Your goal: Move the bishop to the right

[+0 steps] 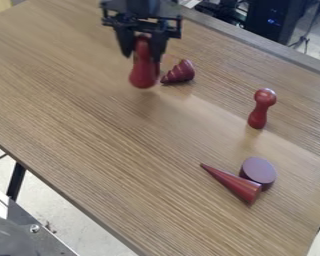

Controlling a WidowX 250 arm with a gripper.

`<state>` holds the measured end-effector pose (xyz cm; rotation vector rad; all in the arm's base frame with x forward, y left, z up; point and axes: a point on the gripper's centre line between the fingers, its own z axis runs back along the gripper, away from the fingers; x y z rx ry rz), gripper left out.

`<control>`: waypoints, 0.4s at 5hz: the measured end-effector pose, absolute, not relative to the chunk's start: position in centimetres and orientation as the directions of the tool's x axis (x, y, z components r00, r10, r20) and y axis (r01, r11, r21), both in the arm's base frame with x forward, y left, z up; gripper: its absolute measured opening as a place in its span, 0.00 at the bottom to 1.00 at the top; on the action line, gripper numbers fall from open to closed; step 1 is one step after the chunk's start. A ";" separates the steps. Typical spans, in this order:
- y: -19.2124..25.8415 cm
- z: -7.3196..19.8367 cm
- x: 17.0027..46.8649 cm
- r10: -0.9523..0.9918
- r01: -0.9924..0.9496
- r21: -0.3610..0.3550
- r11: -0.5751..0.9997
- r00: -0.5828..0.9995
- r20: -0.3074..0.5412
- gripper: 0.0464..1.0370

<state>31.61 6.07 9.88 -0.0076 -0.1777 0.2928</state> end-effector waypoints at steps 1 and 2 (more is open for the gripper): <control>3.3 10.0 32.3 0.188 -0.185 -0.034 0.982 0.964 0.190 0.54; 1.2 10.2 33.0 0.113 -0.109 -0.032 0.994 0.974 0.198 0.54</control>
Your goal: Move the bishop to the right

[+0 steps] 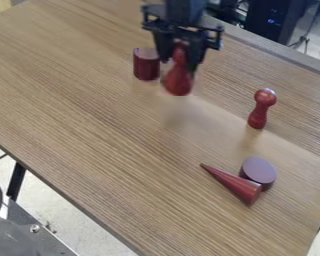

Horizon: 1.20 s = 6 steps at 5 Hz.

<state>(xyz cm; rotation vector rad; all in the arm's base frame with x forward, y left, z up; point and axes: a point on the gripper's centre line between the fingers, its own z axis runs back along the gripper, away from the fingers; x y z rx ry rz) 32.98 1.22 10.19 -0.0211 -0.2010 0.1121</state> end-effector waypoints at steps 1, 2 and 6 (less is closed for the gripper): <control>-1.3 10.0 33.4 0.032 -0.027 -0.029 0.999 0.982 0.186 0.54; -3.3 9.5 33.5 -0.018 0.027 -0.052 0.998 0.985 0.170 0.54; -6.4 4.9 32.4 -0.083 0.091 -0.102 0.991 0.994 0.075 0.90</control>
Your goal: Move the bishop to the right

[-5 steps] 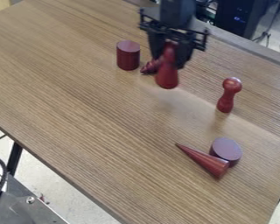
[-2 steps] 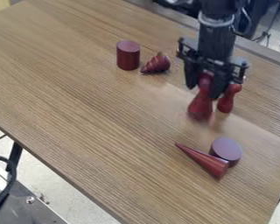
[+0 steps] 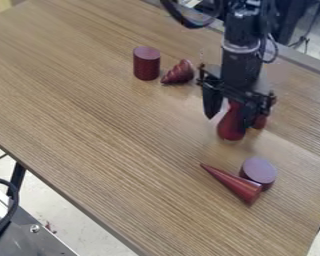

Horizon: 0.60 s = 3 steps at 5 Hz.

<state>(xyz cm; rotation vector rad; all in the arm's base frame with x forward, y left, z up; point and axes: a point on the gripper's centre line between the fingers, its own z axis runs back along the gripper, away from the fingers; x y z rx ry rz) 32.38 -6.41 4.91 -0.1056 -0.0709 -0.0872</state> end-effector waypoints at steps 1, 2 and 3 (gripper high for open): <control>-6.4 4.9 32.2 -0.081 0.088 -0.077 0.993 0.993 0.082 0.96; -6.4 7.0 32.4 -0.073 0.083 -0.059 0.995 0.986 0.150 0.96; -6.1 8.9 32.4 -0.063 0.071 -0.036 0.997 0.978 0.198 0.96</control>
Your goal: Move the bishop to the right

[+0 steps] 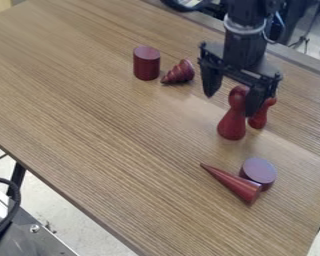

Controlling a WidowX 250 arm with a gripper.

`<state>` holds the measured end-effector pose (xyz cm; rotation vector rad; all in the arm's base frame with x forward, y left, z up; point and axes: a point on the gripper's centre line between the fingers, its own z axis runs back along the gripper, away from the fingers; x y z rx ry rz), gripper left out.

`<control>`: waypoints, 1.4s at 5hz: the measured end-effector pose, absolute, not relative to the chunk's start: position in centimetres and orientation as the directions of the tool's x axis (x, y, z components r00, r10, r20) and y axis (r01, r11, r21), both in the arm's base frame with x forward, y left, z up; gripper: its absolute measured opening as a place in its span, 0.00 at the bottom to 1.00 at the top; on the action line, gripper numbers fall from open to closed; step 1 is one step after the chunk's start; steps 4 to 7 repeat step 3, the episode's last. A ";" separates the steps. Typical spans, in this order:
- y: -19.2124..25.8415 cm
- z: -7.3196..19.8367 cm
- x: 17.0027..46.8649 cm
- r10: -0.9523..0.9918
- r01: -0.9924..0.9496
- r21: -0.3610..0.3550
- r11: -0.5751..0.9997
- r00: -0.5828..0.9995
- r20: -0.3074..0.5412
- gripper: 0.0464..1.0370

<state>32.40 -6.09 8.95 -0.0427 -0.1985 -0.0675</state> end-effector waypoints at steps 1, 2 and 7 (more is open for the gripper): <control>-5.8 11.9 31.5 -0.055 0.058 -0.004 0.998 0.964 0.259 0.96; -5.4 13.1 30.9 -0.039 0.037 0.010 0.999 0.963 0.266 0.96; -5.2 12.5 30.3 -0.023 0.023 0.003 1.000 0.971 0.240 0.96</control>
